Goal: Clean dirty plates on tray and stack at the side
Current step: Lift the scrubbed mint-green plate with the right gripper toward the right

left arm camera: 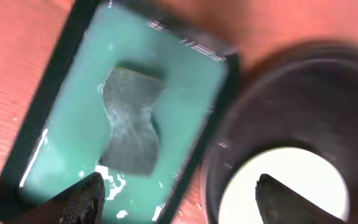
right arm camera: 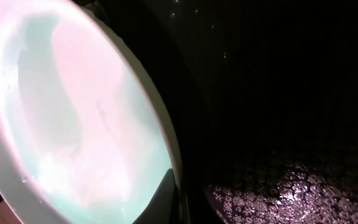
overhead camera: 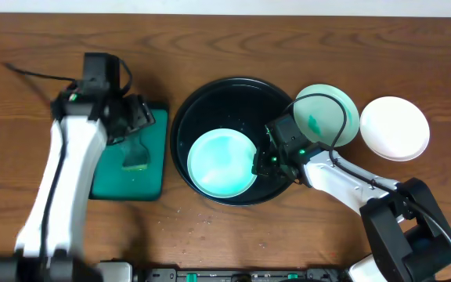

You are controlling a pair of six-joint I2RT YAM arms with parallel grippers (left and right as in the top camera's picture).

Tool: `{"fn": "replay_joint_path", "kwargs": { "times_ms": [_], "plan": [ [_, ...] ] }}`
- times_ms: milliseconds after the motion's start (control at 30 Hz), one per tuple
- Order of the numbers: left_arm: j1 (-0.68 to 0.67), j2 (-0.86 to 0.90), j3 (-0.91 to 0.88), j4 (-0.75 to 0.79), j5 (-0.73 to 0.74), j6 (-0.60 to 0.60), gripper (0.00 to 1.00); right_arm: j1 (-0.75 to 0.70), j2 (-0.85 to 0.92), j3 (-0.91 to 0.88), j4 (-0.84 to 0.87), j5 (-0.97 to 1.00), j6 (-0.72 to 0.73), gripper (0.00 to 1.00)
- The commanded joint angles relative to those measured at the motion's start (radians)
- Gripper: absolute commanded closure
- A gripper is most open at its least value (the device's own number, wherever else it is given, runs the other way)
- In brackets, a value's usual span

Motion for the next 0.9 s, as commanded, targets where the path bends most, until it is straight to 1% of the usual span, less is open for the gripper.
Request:
{"fn": "replay_joint_path", "kwargs": {
  "times_ms": [0, 200, 300, 400, 533, 633, 800, 867],
  "plan": [
    [-0.037, -0.169, 0.005, -0.043, 0.014, 0.022, 0.22, 0.011, 0.005, -0.008, 0.021, -0.059, -0.04, 0.99],
    [-0.093, -0.391, 0.005, -0.154, 0.014, 0.022, 0.22, 0.009, -0.061, -0.006, 0.02, -0.098, -0.026, 0.99],
    [-0.098, -0.456, 0.005, -0.206, 0.014, 0.006, 0.22, 0.003, -0.122, -0.006, -0.002, -0.096, -0.018, 0.98],
    [-0.098, -0.499, 0.005, -0.243, 0.014, -0.014, 0.21, -0.021, -0.198, -0.006, -0.062, -0.066, 0.003, 0.98],
    [-0.098, -0.519, 0.004, -0.282, 0.018, -0.054, 0.21, -0.089, -0.315, -0.006, -0.225, 0.041, 0.021, 0.98],
    [-0.098, -0.516, 0.004, -0.309, 0.018, -0.054, 0.21, -0.152, -0.382, -0.006, -0.354, 0.082, 0.021, 0.98],
    [-0.098, -0.508, 0.004, -0.342, 0.018, -0.054, 0.21, -0.254, -0.429, -0.006, -0.557, 0.07, 0.04, 0.99],
    [-0.098, -0.507, 0.004, -0.346, 0.018, -0.054, 0.22, -0.28, -0.428, -0.007, -0.613, 0.031, -0.008, 0.99]
  ]
}}
